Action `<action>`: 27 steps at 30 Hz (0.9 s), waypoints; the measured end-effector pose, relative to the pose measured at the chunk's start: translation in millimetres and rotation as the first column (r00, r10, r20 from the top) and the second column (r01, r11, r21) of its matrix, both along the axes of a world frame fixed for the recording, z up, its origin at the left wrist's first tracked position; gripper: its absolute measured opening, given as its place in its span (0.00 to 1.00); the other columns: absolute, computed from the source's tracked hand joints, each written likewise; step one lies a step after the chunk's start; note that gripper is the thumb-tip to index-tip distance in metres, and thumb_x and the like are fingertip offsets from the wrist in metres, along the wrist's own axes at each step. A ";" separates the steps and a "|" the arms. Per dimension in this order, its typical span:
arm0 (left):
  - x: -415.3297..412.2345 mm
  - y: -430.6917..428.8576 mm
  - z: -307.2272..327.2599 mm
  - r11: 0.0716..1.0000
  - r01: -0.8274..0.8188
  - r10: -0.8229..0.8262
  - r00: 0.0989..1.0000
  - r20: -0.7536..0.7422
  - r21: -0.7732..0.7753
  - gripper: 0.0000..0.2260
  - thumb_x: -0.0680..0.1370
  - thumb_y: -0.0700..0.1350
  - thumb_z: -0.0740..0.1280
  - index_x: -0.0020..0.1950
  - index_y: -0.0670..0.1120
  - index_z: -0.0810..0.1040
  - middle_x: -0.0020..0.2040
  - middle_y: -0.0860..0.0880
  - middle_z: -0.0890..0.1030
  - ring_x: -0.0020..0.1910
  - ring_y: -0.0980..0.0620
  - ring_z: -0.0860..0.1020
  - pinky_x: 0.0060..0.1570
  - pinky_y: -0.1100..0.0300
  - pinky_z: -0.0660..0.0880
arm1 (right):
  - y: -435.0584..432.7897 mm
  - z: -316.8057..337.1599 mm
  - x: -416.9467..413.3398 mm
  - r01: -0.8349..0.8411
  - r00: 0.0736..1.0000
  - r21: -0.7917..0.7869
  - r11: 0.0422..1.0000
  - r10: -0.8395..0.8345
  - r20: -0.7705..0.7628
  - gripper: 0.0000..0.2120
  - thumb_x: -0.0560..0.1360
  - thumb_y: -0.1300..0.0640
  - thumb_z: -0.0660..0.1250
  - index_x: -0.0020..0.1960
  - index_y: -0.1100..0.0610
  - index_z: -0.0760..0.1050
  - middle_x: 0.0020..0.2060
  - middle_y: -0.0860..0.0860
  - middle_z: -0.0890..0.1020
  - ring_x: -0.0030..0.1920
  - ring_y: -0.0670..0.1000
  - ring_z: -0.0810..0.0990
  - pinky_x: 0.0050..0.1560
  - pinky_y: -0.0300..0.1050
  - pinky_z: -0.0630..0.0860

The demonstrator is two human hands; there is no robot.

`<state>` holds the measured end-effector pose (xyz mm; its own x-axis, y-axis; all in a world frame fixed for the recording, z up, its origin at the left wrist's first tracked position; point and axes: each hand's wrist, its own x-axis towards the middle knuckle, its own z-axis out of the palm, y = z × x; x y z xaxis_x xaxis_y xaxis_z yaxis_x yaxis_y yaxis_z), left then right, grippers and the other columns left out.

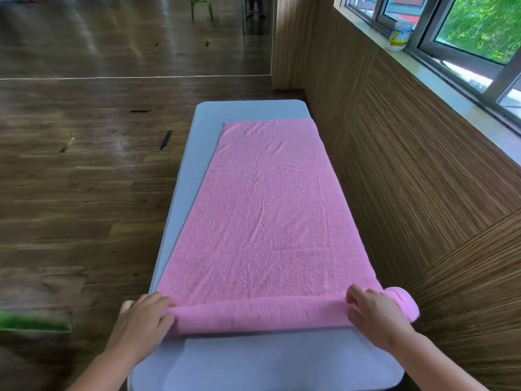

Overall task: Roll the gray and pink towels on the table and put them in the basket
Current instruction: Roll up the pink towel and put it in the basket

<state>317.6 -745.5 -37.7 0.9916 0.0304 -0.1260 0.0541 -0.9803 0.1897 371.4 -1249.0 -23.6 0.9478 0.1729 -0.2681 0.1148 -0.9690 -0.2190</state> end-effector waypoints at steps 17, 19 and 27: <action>-11.5 -7.0 3.6 0.995 0.031 -0.033 0.999 0.019 0.098 0.22 0.69 0.60 0.59 0.58 0.57 0.82 0.56 0.61 0.80 0.58 0.56 0.73 0.60 0.47 0.72 | 2.8 0.3 -7.2 -0.117 0.976 -0.149 0.982 0.142 0.165 0.14 0.59 0.46 0.73 0.45 0.45 0.79 0.43 0.42 0.78 0.43 0.46 0.76 0.42 0.42 0.78; -10.3 -11.9 9.6 0.995 0.009 -0.007 1.000 -0.016 0.104 0.22 0.70 0.62 0.58 0.58 0.57 0.82 0.57 0.61 0.80 0.58 0.55 0.76 0.63 0.45 0.72 | 6.3 7.4 -5.7 -0.122 0.975 -0.132 0.984 0.143 0.168 0.12 0.59 0.46 0.75 0.41 0.45 0.78 0.41 0.42 0.78 0.40 0.45 0.76 0.40 0.42 0.77; -3.3 -12.9 8.9 0.997 0.064 -0.062 0.997 -0.053 0.035 0.27 0.76 0.65 0.56 0.64 0.51 0.82 0.62 0.53 0.82 0.65 0.53 0.73 0.73 0.53 0.49 | 20.4 25.7 -8.2 -0.041 0.973 -0.093 0.995 0.061 0.223 0.13 0.63 0.40 0.70 0.45 0.44 0.78 0.45 0.42 0.78 0.44 0.48 0.77 0.33 0.42 0.76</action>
